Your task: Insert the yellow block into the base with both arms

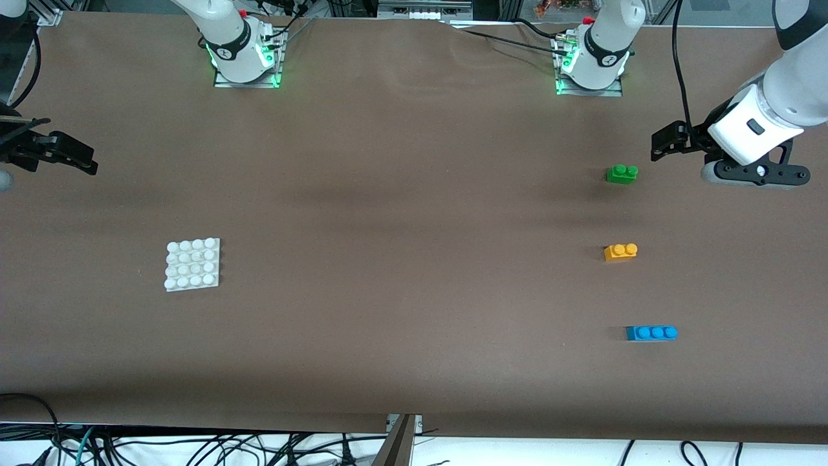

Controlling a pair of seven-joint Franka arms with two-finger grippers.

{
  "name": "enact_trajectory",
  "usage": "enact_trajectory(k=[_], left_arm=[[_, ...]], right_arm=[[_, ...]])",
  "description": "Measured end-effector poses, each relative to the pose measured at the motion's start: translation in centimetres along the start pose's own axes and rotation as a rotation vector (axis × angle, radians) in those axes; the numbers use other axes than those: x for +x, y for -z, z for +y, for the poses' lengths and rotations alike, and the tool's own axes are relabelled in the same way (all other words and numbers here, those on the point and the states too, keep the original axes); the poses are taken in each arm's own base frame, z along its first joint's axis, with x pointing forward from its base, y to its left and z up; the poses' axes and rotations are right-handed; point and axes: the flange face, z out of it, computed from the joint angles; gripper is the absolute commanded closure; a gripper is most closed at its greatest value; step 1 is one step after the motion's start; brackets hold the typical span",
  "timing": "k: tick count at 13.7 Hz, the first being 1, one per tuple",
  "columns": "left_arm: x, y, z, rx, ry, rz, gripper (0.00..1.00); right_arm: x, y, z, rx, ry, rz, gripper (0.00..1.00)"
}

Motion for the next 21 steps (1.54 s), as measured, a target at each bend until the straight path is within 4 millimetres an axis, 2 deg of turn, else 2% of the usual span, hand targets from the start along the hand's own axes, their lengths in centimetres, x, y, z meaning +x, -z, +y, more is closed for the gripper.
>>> enact_trajectory(k=[3,6,8,11,15,18,21], left_arm=[[0.0,0.0,0.0,0.0,0.0,0.0,0.0],[0.0,0.0,0.0,0.0,0.0,0.0,0.0],[0.0,0.0,0.0,0.0,0.0,0.0,0.0],[0.0,0.0,0.0,0.0,0.0,0.0,0.0],[0.0,0.0,0.0,0.0,0.0,0.0,0.0],[0.0,0.0,0.0,0.0,0.0,0.0,0.0],[0.0,0.0,0.0,0.0,0.001,0.0,0.0]], right_arm=[[0.2,-0.4,-0.1,-0.001,0.001,-0.008,0.0],[1.6,-3.2,-0.4,-0.009,0.003,-0.051,0.0],[3.2,-6.3,-0.6,-0.017,0.003,-0.082,0.0],[6.1,-11.9,-0.7,-0.034,0.003,-0.109,0.0],[9.0,-19.6,0.3,-0.051,-0.013,-0.133,0.0],[10.1,-25.4,0.4,-0.06,-0.009,-0.103,0.0],[10.0,-30.4,0.2,-0.063,-0.001,-0.084,0.0]])
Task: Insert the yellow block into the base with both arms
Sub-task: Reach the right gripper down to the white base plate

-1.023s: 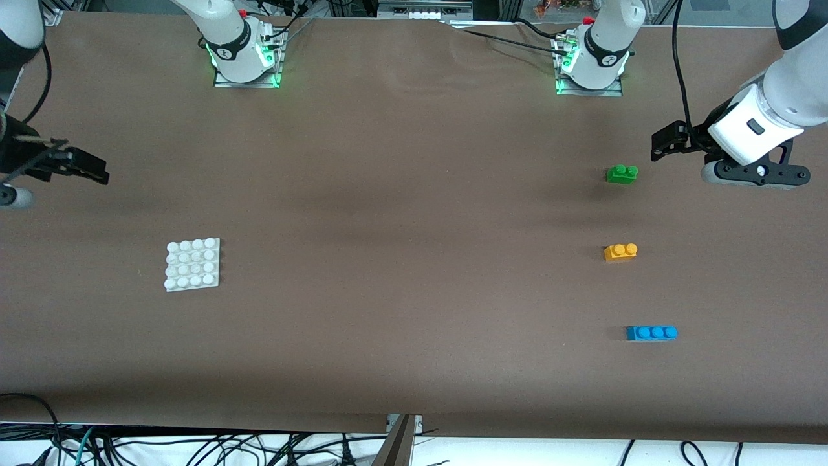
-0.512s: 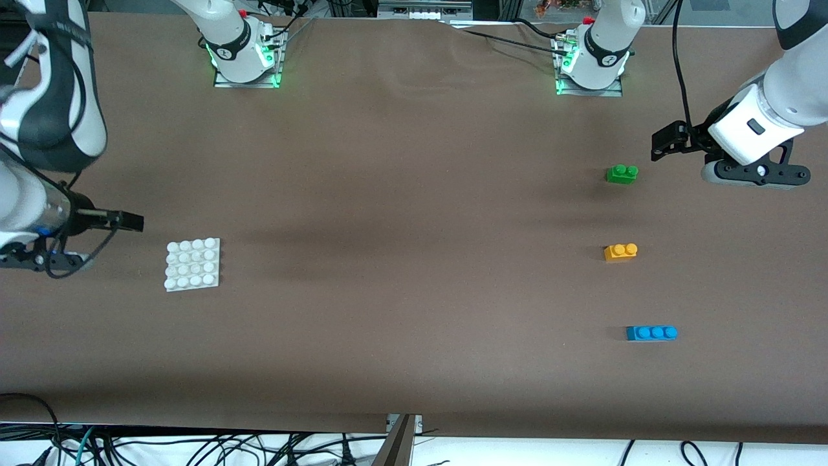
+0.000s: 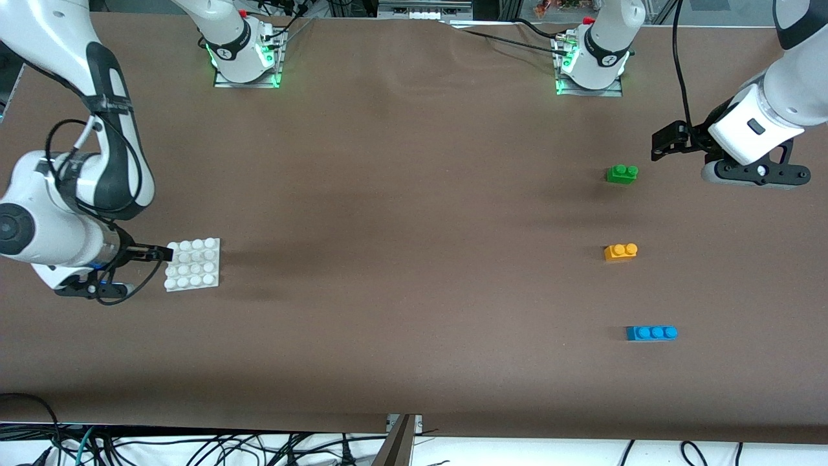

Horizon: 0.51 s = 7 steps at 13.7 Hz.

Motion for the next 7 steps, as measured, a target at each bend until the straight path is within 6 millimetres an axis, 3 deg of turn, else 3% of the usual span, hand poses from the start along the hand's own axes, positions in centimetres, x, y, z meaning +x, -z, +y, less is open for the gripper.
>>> enact_trajectory(k=[7], left_arm=[[0.0,0.0,0.0,0.0,0.001,0.0,0.0]], right_arm=[[-0.6,-6.7,-0.6,-0.004,0.01,0.035,0.0]])
